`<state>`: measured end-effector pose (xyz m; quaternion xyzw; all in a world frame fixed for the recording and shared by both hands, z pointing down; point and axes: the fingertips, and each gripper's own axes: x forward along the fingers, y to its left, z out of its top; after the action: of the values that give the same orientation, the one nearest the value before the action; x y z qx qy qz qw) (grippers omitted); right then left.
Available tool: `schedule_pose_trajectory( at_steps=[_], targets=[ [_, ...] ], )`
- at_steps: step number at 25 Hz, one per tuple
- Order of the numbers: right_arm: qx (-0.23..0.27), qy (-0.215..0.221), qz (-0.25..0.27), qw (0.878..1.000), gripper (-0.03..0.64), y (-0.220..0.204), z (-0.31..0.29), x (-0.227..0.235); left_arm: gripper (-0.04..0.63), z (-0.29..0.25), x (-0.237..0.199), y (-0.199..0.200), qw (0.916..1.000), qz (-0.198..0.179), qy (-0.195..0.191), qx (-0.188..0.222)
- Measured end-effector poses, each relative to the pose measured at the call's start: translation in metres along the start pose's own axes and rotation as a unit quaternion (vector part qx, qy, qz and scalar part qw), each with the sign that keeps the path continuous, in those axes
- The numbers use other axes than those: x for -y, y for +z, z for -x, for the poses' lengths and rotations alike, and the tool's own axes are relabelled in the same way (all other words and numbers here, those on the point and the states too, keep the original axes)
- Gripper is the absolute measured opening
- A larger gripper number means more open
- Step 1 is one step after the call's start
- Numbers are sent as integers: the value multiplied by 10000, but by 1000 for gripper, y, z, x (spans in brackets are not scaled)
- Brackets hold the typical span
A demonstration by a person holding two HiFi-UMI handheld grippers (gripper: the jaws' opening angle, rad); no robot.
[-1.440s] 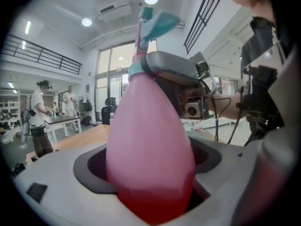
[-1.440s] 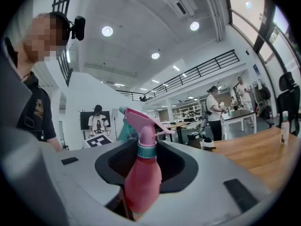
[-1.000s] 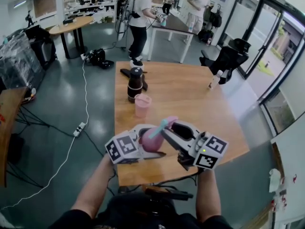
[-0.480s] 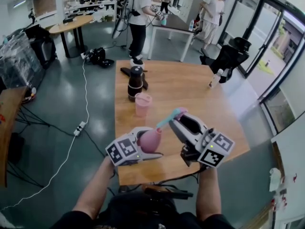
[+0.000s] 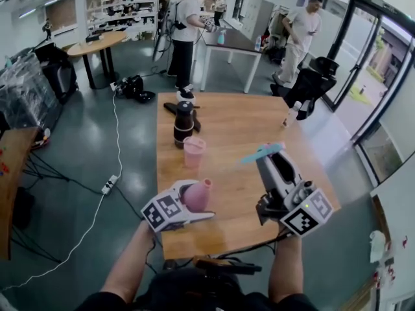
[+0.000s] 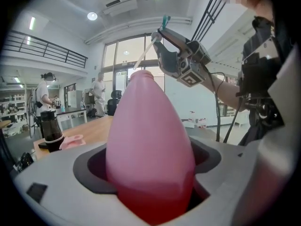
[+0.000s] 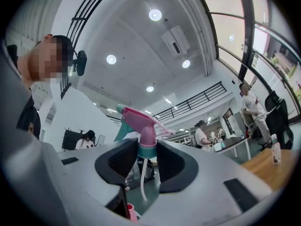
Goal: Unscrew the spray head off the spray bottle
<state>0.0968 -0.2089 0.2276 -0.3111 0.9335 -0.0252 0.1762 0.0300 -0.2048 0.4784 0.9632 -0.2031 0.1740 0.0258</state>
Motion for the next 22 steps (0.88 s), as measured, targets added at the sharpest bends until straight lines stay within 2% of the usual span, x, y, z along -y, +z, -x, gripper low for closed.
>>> schedule_pose_trajectory(
  at_steps=[3, 8, 14, 22],
  targets=[
    [-16, -238, 74, 9997, 138, -3, 4, 11, 443, 5, -8, 2, 9998, 51, 207, 29],
    [-350, -657, 208, 9970, 138, -32, 14, 30, 443, 13, -14, 18, 9984, 83, 499, 272],
    [-705, -1013, 285, 9920, 137, -69, 27, 44, 443, 15, -10, 41, 9965, 35, 616, 561],
    [-1158, -1376, 444, 9827, 135, -107, 39, 50, 443, 13, -4, 56, 9950, 97, 694, 717]
  ],
)
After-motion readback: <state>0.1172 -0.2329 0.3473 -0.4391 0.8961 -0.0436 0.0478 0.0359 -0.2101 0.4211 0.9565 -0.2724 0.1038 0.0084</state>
